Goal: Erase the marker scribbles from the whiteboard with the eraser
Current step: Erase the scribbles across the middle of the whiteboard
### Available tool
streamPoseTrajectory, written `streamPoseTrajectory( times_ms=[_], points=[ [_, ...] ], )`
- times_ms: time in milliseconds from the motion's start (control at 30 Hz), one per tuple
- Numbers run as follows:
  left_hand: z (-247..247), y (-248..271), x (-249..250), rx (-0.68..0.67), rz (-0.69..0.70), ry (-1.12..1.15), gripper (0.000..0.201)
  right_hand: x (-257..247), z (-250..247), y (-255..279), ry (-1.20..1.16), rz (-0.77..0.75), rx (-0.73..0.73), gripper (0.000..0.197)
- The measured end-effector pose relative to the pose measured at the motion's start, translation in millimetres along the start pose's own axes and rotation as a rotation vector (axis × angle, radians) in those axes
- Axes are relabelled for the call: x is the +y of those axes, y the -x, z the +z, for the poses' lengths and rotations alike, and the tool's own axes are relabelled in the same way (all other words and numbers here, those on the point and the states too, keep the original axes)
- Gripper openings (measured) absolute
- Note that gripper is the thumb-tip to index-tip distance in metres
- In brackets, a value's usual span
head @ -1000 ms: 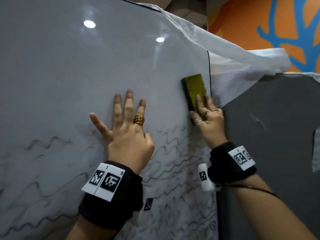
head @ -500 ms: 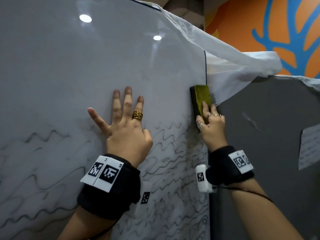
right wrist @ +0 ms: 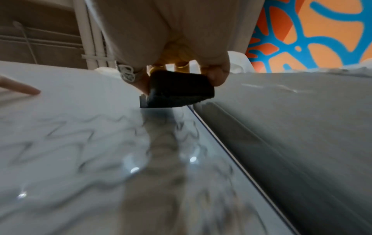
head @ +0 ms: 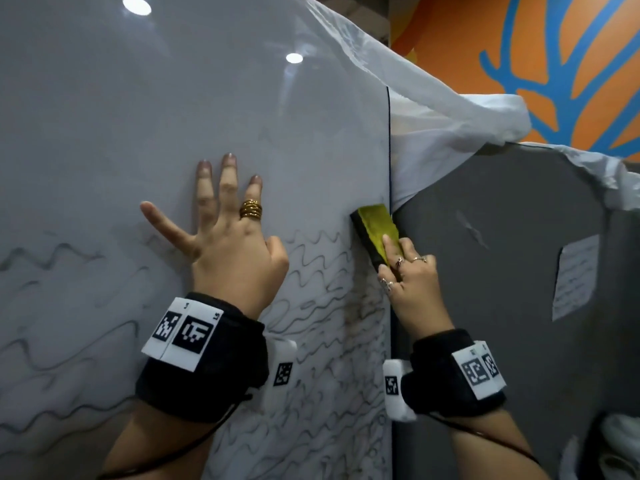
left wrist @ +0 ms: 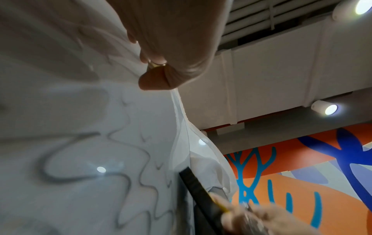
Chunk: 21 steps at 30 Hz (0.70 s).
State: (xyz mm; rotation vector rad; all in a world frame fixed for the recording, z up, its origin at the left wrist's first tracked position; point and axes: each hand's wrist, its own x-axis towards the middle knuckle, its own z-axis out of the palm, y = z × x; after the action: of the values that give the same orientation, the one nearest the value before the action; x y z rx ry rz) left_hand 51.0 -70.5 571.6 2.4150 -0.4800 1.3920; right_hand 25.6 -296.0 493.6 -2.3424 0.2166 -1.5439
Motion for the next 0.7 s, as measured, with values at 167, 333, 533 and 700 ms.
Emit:
streamPoseTrajectory(
  times_ms=[167,333,533,700],
  points=[
    [14.9,16.5,23.6,-0.054,0.018,0.036,0.072,-9.8,-19.1,-39.4,0.078,0.023,0.019,0.067],
    [22.6,20.5,26.1,-0.08,0.021,0.022,0.073,0.9,-15.4,2.4,-0.012,0.091,-0.019,0.068],
    [17.7,19.3,23.0,-0.107,0.049,-0.012,0.071,0.9,-23.7,-49.8,-0.003,0.104,0.004,0.066],
    [18.8,20.1,16.9,-0.089,0.074,-0.045,0.072,7.8,-18.8,-23.8,-0.001,0.076,-0.022,0.062]
  ],
)
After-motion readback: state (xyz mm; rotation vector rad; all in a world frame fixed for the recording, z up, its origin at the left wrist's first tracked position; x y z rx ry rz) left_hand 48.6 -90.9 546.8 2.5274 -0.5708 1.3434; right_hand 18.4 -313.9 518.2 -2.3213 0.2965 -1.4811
